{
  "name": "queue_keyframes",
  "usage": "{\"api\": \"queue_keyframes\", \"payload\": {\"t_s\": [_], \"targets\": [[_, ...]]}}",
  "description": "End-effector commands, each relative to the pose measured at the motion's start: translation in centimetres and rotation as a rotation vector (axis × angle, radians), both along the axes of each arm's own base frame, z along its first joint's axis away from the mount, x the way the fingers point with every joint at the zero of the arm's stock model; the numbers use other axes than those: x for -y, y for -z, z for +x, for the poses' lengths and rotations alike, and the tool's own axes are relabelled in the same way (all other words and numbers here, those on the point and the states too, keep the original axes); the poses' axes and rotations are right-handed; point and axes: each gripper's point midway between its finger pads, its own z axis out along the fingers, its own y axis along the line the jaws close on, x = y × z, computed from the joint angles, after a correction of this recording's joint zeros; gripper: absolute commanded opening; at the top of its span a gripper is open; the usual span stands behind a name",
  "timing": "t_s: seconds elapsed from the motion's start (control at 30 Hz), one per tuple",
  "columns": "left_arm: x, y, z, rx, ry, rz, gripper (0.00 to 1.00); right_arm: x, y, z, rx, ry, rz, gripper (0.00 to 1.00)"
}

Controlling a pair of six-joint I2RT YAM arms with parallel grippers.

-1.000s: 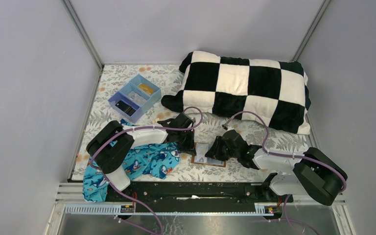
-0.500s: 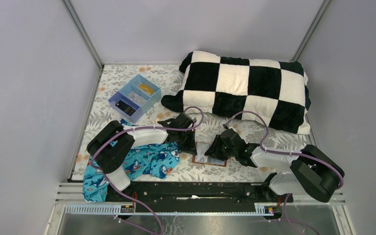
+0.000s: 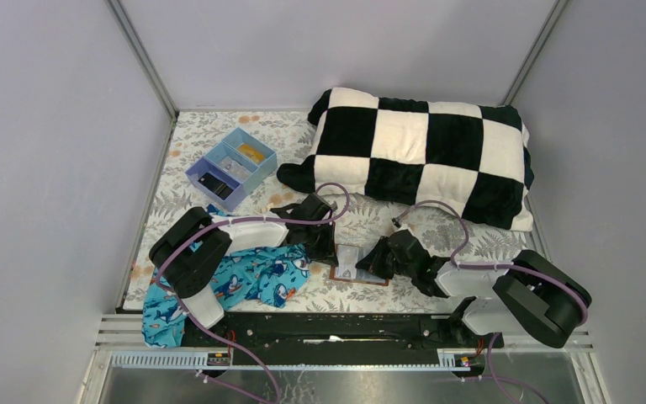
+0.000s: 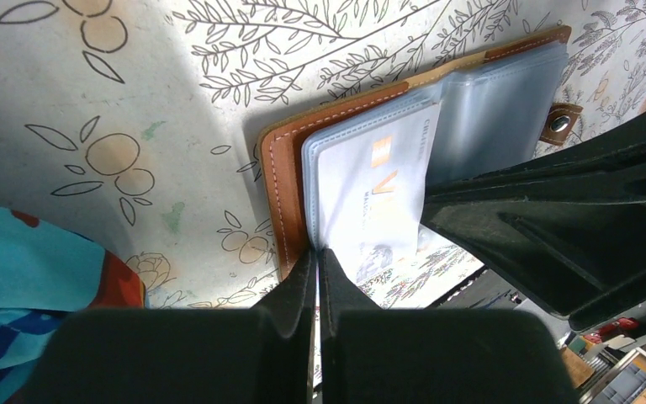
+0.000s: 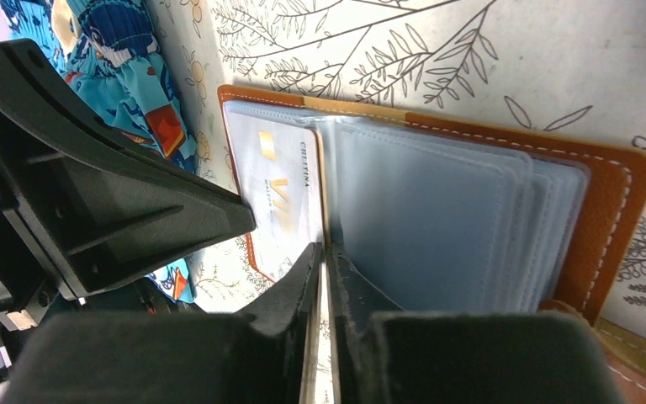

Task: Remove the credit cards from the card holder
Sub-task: Remove the credit card from the card holder.

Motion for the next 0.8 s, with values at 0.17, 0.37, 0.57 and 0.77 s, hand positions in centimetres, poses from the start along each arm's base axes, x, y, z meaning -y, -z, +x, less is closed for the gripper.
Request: {"api": "queue_keyframes", "payload": {"t_s": [0.17,0.37,0.57,0.77], "targets": [[-0.9,2.9,-0.2,0.029,0.017,0.081,0.0,-0.3,-2.4,0.1,0.101,-0.028,0.055,0.0],[-1.3,2.0,-0.4,0.037,0.01,0.083,0.0,1.9,-3.0,-0.1,0.138,0.003,-0.014,0.0],[-1.0,1.3,-0.3,0.04,0.005,0.062,0.0,2.8,-2.8,-0.4,0.132,0.022,-0.036,0.0],[-0.6,1.2,-0.2,0.041,0.026,0.05,0.0,0.9,-2.9,-0.1,0.105,-0.021,0.007,0.22]]}}
